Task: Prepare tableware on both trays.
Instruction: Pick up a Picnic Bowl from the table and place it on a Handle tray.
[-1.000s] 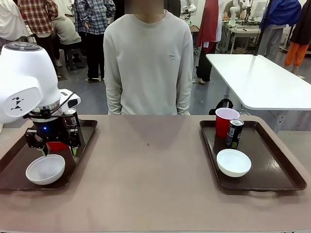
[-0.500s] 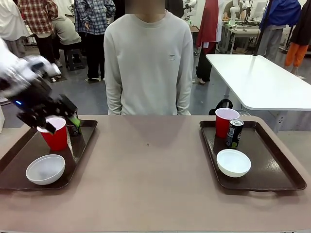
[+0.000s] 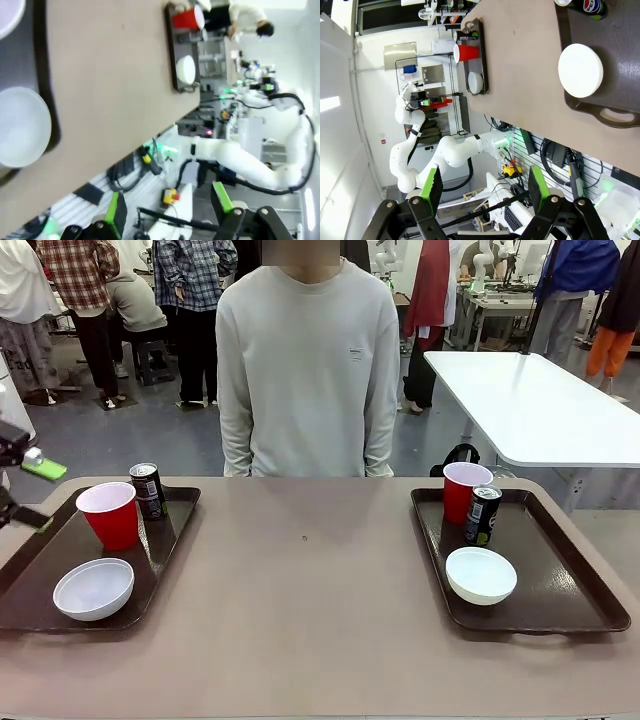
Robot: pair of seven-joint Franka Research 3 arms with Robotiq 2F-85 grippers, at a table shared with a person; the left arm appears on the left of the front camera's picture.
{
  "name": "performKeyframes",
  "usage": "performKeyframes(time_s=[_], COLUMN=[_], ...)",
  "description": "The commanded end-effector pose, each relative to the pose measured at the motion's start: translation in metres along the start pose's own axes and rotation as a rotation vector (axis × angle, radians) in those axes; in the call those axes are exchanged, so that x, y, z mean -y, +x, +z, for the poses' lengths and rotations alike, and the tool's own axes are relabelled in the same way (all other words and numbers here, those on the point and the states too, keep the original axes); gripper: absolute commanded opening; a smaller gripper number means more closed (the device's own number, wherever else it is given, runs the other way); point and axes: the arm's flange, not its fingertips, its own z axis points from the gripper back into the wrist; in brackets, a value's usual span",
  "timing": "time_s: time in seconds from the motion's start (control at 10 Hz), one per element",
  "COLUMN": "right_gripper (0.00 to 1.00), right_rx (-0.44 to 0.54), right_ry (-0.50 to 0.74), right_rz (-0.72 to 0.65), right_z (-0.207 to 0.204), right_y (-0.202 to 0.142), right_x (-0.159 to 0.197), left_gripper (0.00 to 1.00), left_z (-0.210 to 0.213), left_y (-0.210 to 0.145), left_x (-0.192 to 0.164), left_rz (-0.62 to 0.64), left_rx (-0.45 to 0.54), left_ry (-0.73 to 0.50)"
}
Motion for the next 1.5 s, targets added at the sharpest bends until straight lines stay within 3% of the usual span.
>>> performKeyframes(time_s=[0.0,0.4,0.6,0.8,0.9,1.4], right_gripper=[0.9,0.9,0.9,0.9,0.9,0.9], right_rx=[0.0,0.0,0.0,0.0,0.0,0.0], right_ry=[0.021,0.021,0.021,0.021,0.021,0.021], right_rz=[0.004,0.004,0.004,0.004,0.004,0.004], right_z=[-0.001,-0.001,-0.001,-0.001,-0.001,-0.001], right_y=[0.0,0.0,0.0,0.0,0.0,0.0], right_x=[-0.002,-0.002,-0.002,-0.002,-0.002,-0.002], left_gripper=[0.89,0.89,0.89,0.89,0.89,0.89], left_z=[-0.012,-0.049,-0.069,-0.066,-0.05,-0.05], left_y=[0.004,0.016,0.009,0.007,0.034,0.034], left_x=[-0.008,0.007,0.031,0.04,0.039,0.039], left_rz=[-0.033,-0.006,-0.044,-0.032,-0.03,-0.03], left_rx=[-0.057,-0.011,0.142,0.17,0.096,0.096], left_ry=[-0.08,-0.175,-0.184,-0.159,-0.19,-0.19])
